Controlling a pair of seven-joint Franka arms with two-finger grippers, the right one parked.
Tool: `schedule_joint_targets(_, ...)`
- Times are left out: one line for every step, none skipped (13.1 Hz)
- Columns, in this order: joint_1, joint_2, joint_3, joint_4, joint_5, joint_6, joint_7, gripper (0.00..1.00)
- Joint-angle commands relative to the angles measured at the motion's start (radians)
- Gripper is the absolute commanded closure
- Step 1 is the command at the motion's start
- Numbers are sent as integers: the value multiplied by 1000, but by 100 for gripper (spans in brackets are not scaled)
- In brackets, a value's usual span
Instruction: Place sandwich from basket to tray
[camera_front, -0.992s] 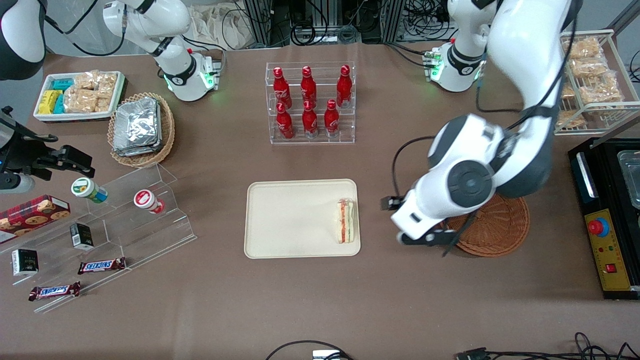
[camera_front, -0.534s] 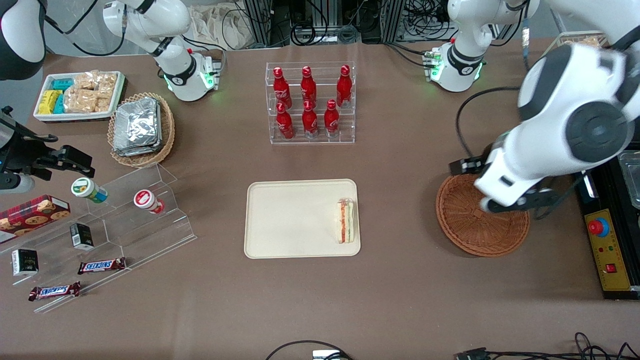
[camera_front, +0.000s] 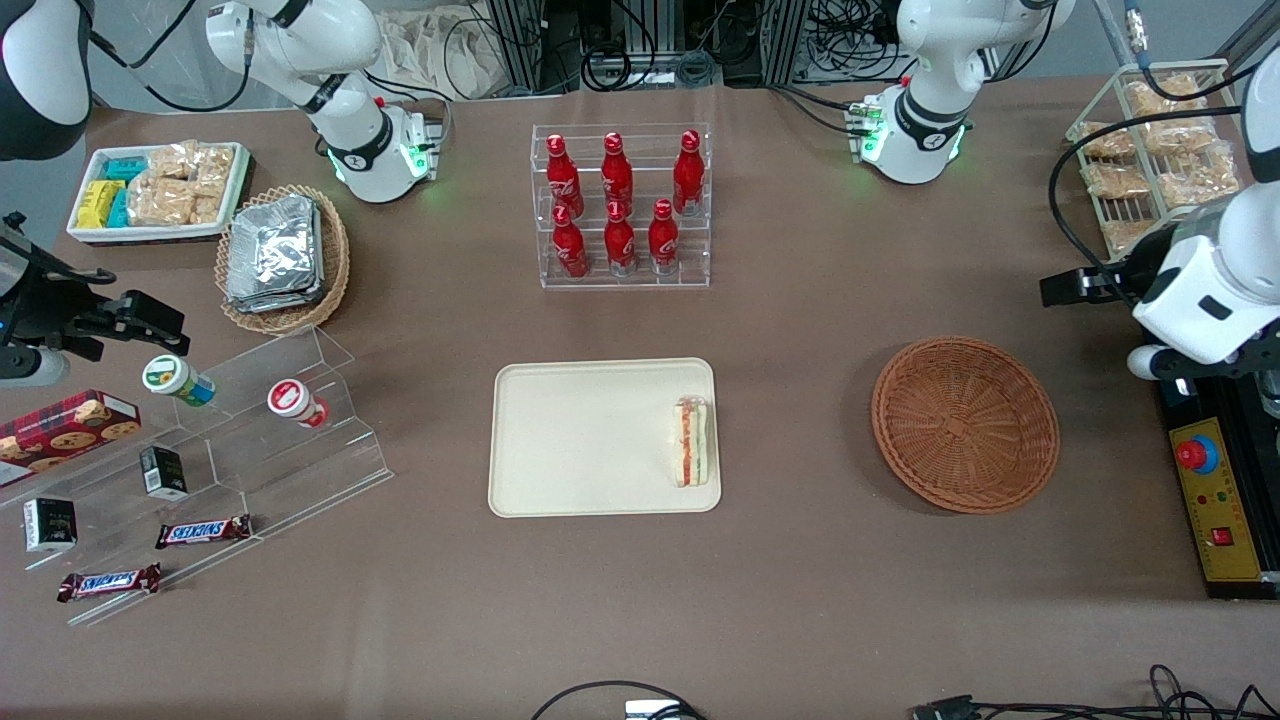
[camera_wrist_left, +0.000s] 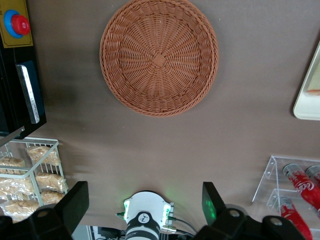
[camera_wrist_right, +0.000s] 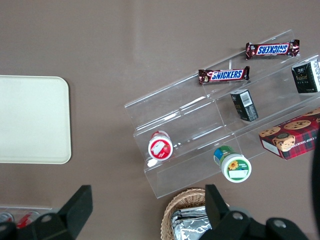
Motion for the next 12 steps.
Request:
schedule_joint_targets(43,-46,-8,-73,10,19,55,0)
schedule_joint_targets(56,-56,-7,-83,7,28,90,0)
schedule_joint_targets(62,-66,-5,-102,5,45,121,0)
schedule_joint_targets(77,-79,-7,-122,-2,65,132,0)
schedule_joint_targets(82,-86,-7,-132,-4,77,144,0)
schedule_joint_targets(83,-88,-7,-137,-4,82,164,0)
schedule_joint_targets(83,-89,-7,-139,-4,83,168,0)
schedule_joint_targets(83,-99,-5,-145,-4,85,175,0)
schedule_joint_targets(85,-126,-3,-174,-4,94,175,0)
schedule_joint_targets(74,-158,18,-218,-5,127,176,0)
schedule_joint_targets(39,-195,70,-269,-7,161,201,0)
schedule_joint_targets(-10,-233,122,-328,-7,202,230,0)
